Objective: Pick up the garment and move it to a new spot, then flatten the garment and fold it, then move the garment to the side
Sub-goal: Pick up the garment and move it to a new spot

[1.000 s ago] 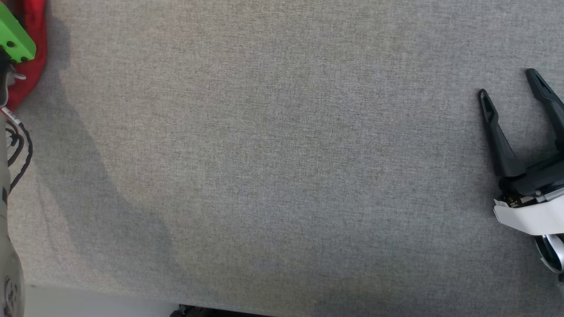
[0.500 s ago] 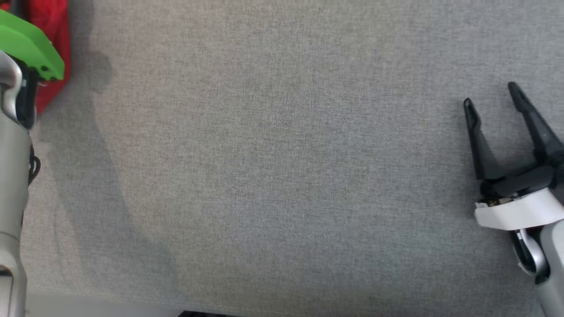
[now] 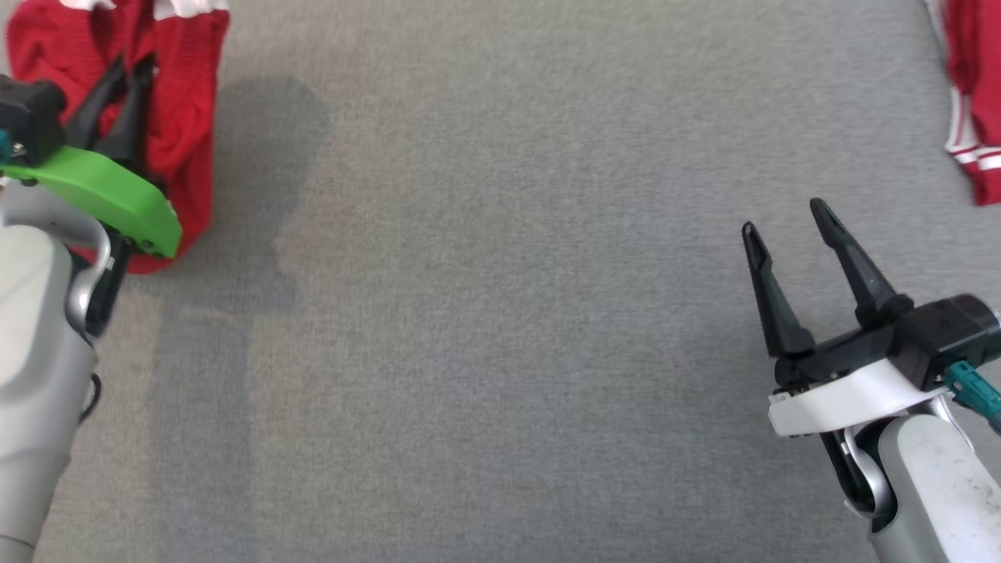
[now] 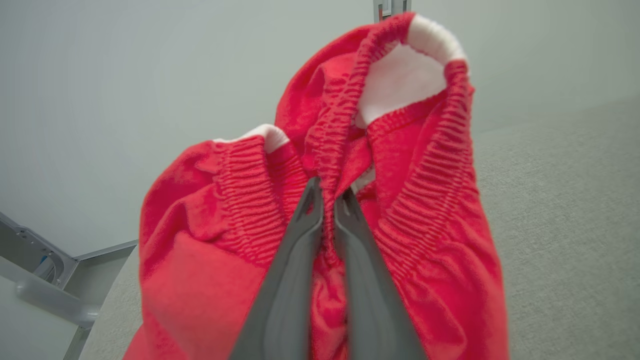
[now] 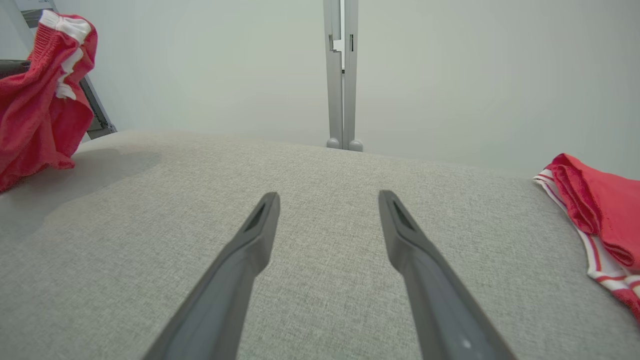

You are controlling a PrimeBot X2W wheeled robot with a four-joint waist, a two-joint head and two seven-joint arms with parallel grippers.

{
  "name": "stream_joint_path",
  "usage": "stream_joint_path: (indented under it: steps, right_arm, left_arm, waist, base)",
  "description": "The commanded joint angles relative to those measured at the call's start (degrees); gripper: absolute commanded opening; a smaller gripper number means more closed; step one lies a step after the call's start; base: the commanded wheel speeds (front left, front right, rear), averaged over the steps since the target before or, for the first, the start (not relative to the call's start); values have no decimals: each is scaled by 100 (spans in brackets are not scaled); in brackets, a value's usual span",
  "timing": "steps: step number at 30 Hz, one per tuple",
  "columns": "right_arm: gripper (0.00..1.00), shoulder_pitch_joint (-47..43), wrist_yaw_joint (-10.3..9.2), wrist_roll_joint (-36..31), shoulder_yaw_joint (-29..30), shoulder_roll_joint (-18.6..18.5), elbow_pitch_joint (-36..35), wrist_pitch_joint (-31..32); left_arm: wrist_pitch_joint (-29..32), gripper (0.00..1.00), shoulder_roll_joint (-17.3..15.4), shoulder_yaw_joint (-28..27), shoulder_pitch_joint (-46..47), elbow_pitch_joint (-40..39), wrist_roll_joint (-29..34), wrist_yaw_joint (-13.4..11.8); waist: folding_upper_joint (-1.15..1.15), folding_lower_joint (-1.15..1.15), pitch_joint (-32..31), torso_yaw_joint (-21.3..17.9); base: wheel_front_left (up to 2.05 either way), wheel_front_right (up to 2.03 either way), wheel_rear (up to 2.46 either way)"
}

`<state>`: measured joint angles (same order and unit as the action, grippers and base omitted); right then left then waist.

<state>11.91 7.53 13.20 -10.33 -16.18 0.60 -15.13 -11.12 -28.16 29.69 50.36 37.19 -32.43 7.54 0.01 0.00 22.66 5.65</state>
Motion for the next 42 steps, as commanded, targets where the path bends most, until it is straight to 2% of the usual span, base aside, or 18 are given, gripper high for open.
stream_joint_path:
  steps: [1,9,16,22,28,35,36,37,38,42]
  right_arm:
    - [100,-138,-9,21,-8,64,48,0]
    - [100,-196,-9,5,-8,207,89,0]
    - [100,-81,-9,23,111,248,9,0]
    - [100,-24,-9,22,246,292,-72,0]
    - [100,15,-10,17,341,336,-153,0]
    - [100,-5,-10,-11,423,353,-182,0]
    - [100,-17,-10,-17,417,351,-169,0]
    - [100,-27,-10,-21,406,350,-156,0]
    - [100,-40,-10,-22,388,347,-140,0]
    - [100,-119,-10,-8,302,347,-88,0]
  left_arm:
    - [57,0,-30,14,-207,-281,-69,-31]
    - [633,0,143,199,-514,-2057,-222,-193]
    - [1114,0,487,684,-533,-2873,-15,-374]
    - [1096,0,743,1354,-708,-2507,420,-345]
    - [853,0,900,2081,-1033,-1584,990,-290]
    - [241,0,1295,2355,-1142,-486,1293,-567]
    - [142,13,1364,2359,-1121,-349,1325,-616]
    - [71,49,1411,2364,-1101,-253,1357,-661]
    - [-6,100,1480,2353,-1095,-169,1332,-698]
    - [-209,100,1652,2278,-1211,-44,1215,-804]
  waist:
    - [-1,0,-809,-663]
    - [-1,0,-1189,-1193]
    - [-1,0,-1059,-1647]
    - [-1,0,-693,-1897]
    - [-1,0,-380,-1992]
    - [-1,0,-283,-1945]
    - [-1,0,-304,-1919]
    - [-1,0,-325,-1902]
    - [-1,0,-365,-1879]
    - [-1,0,-573,-1787]
  base:
    - [0,0,0]
    - [0,0,0]
    - [0,0,0]
    - [0,0,0]
    - [0,0,0]
    - [0,0,0]
    - [0,0,0]
    - [0,0,0]
    - [0,0,0]
    - [0,0,0]
